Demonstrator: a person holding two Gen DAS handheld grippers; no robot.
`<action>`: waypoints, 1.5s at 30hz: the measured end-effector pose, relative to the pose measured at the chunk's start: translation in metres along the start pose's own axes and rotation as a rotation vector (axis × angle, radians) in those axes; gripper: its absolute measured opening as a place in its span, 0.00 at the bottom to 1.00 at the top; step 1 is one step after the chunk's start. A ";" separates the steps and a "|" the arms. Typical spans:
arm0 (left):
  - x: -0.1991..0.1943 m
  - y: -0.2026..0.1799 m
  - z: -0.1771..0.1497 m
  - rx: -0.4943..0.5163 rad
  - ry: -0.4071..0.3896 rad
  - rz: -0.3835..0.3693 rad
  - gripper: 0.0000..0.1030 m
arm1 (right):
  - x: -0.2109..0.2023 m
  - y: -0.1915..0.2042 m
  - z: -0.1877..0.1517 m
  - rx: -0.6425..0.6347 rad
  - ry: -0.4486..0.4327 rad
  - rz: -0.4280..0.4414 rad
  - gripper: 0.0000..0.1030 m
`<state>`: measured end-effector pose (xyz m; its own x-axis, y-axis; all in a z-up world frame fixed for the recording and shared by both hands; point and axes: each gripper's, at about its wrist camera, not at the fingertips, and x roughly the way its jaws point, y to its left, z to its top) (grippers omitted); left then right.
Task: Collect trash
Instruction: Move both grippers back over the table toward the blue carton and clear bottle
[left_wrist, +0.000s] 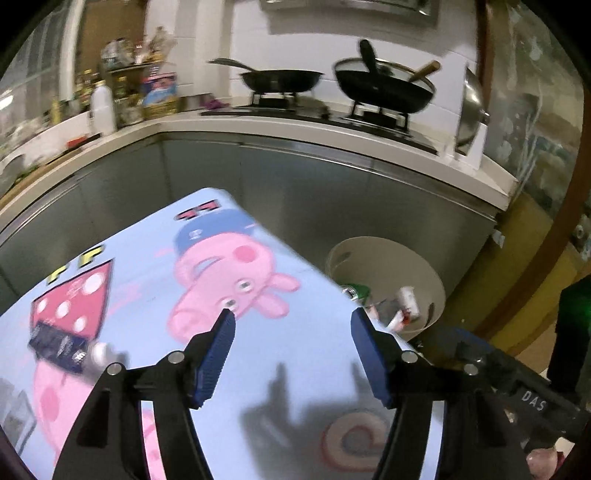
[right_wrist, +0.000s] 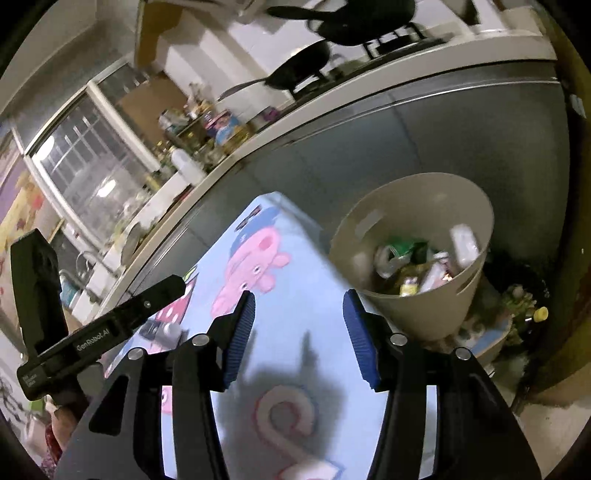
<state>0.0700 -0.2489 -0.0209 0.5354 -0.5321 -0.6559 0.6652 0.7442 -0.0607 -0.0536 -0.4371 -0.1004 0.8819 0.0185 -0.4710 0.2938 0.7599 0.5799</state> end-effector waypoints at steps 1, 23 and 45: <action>-0.004 0.005 -0.004 -0.008 0.001 0.011 0.63 | 0.000 0.004 -0.003 -0.006 0.004 0.002 0.53; -0.074 0.087 -0.075 -0.167 -0.042 0.227 0.79 | -0.013 0.095 -0.041 -0.129 0.088 0.053 0.66; -0.124 0.122 -0.130 -0.207 -0.078 0.396 0.96 | -0.025 0.139 -0.102 -0.173 0.184 0.060 0.76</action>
<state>0.0172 -0.0390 -0.0445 0.7707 -0.2127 -0.6006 0.2872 0.9574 0.0295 -0.0723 -0.2655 -0.0760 0.8094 0.1723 -0.5615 0.1620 0.8534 0.4955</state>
